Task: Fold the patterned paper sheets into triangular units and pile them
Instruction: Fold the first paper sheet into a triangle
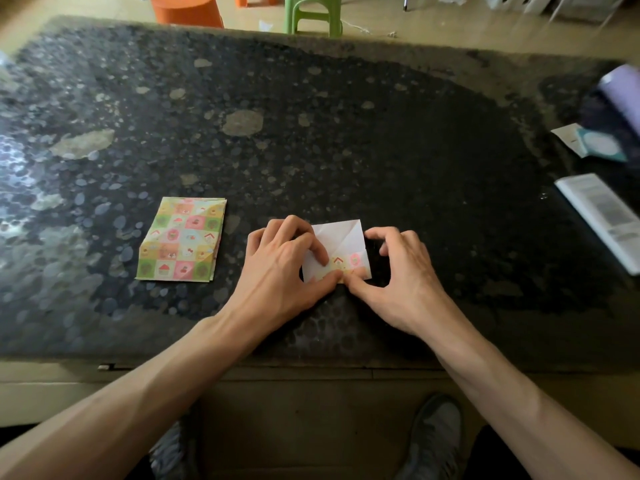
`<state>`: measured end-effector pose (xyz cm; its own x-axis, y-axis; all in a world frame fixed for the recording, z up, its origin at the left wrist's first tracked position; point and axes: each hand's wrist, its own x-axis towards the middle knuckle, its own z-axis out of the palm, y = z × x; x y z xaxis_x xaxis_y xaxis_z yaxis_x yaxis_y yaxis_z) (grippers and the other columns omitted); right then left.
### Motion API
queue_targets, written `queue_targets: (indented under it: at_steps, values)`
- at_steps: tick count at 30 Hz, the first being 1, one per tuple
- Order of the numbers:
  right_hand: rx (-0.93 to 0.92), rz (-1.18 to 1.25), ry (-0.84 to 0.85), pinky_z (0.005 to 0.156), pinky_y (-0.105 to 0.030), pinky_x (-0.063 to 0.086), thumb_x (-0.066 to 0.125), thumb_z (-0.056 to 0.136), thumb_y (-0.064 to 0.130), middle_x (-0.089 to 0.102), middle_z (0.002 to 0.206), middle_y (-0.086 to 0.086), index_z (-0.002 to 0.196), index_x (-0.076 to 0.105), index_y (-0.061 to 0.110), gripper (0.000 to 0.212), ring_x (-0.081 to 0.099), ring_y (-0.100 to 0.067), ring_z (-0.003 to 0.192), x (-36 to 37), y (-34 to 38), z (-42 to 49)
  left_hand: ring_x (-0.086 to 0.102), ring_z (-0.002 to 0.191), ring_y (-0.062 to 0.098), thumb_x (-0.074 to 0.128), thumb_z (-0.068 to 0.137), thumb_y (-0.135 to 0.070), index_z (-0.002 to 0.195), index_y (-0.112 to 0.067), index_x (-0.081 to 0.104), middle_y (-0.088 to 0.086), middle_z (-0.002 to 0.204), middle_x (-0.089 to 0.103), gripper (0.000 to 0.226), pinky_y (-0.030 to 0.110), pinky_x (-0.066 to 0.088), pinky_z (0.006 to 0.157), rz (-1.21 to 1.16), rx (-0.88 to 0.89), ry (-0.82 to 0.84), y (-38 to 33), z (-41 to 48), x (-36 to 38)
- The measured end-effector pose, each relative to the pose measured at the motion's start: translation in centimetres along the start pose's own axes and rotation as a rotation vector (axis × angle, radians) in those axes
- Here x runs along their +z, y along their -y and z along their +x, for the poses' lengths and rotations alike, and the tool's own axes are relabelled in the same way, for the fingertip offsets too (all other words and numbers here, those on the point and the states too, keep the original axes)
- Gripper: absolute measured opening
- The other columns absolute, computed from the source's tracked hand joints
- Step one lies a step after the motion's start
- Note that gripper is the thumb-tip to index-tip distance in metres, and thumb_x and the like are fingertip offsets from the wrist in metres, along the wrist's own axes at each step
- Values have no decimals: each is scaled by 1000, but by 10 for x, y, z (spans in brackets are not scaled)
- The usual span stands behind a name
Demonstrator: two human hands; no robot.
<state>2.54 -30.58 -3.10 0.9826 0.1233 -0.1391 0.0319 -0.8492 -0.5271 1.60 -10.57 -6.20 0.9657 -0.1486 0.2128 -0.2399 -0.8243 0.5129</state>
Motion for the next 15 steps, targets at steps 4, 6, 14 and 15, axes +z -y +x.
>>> queue_targets:
  at_steps: [4, 6, 14, 15]
  values:
    - [-1, 58, -13, 99, -28, 43, 77, 87, 43, 39, 122, 9, 143, 44, 32, 66, 43, -11, 121, 0, -3, 0, 45, 117, 10, 69, 79, -65, 90, -33, 66, -14, 114, 50, 34, 28, 22, 100, 6, 4, 5, 0, 0, 0]
    - [-16, 50, -38, 100, -28, 43, 77, 87, 40, 38, 120, 11, 142, 46, 31, 64, 43, -11, 120, 2, -5, -1, 45, 118, 11, 73, 79, -61, 91, -33, 66, -14, 115, 50, 31, 29, 23, 101, 10, 4, 8, -1, -1, -1]
    - [-14, 17, -45, 103, -28, 41, 77, 87, 43, 42, 132, 5, 143, 43, 31, 66, 42, -13, 126, 4, -3, -3, 46, 117, 11, 72, 79, -61, 91, -32, 66, -13, 115, 51, 32, 28, 22, 100, 11, 0, 1, -1, -1, -1]
    - [-16, 17, -48, 103, -29, 41, 76, 87, 45, 42, 132, 5, 143, 43, 31, 67, 42, -13, 126, 5, -3, -3, 46, 117, 11, 70, 79, -64, 91, -32, 66, -14, 115, 50, 34, 28, 21, 100, 9, 2, -2, -1, -1, 0]
